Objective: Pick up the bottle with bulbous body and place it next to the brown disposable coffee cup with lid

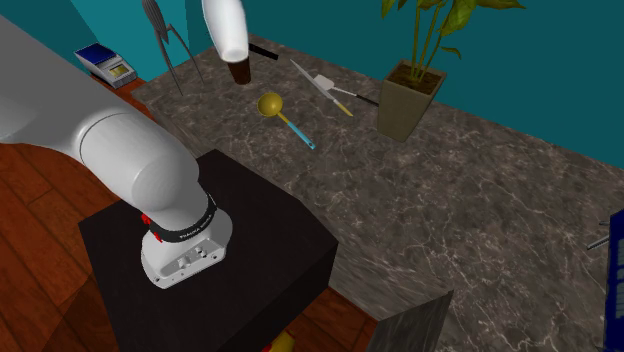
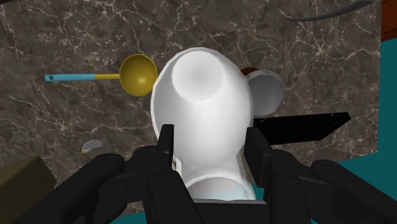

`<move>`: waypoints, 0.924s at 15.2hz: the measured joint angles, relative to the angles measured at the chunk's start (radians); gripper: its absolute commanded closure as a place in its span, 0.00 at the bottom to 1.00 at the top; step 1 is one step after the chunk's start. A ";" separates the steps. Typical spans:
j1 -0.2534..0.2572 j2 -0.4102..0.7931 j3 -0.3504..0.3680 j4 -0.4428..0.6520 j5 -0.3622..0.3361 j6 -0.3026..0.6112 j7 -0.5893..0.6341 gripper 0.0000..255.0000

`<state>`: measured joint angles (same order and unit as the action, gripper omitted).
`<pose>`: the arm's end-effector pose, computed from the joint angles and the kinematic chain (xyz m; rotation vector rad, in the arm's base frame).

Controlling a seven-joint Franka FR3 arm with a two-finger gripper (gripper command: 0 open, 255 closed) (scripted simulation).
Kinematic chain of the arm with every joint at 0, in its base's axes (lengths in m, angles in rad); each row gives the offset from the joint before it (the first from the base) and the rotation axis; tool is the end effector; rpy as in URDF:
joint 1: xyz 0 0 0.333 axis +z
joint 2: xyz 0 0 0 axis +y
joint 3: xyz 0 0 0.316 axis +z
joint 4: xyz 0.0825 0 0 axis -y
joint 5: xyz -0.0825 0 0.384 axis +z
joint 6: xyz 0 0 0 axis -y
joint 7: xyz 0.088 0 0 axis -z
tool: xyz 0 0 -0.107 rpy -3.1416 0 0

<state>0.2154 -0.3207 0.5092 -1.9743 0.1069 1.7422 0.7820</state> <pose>0.3310 0.3452 0.5884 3.1353 -0.1428 0.1106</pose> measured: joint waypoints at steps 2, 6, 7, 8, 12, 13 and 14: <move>0.002 -0.006 0.001 -0.029 0.003 0.024 -0.001 1.00; 0.005 -0.006 0.007 -0.084 0.006 0.079 0.001 1.00; 0.006 -0.006 0.009 -0.098 0.007 0.092 0.002 1.00; 0.006 -0.006 0.009 -0.112 0.007 0.108 0.001 1.00; 0.008 -0.004 0.014 -0.165 0.010 0.161 0.001 1.00; 0.008 -0.003 0.016 -0.177 0.010 0.174 0.002 1.00; 0.008 0.001 0.018 -0.184 0.009 0.185 0.003 1.00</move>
<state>0.2233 -0.3198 0.5268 -2.1582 0.1158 1.9271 0.7851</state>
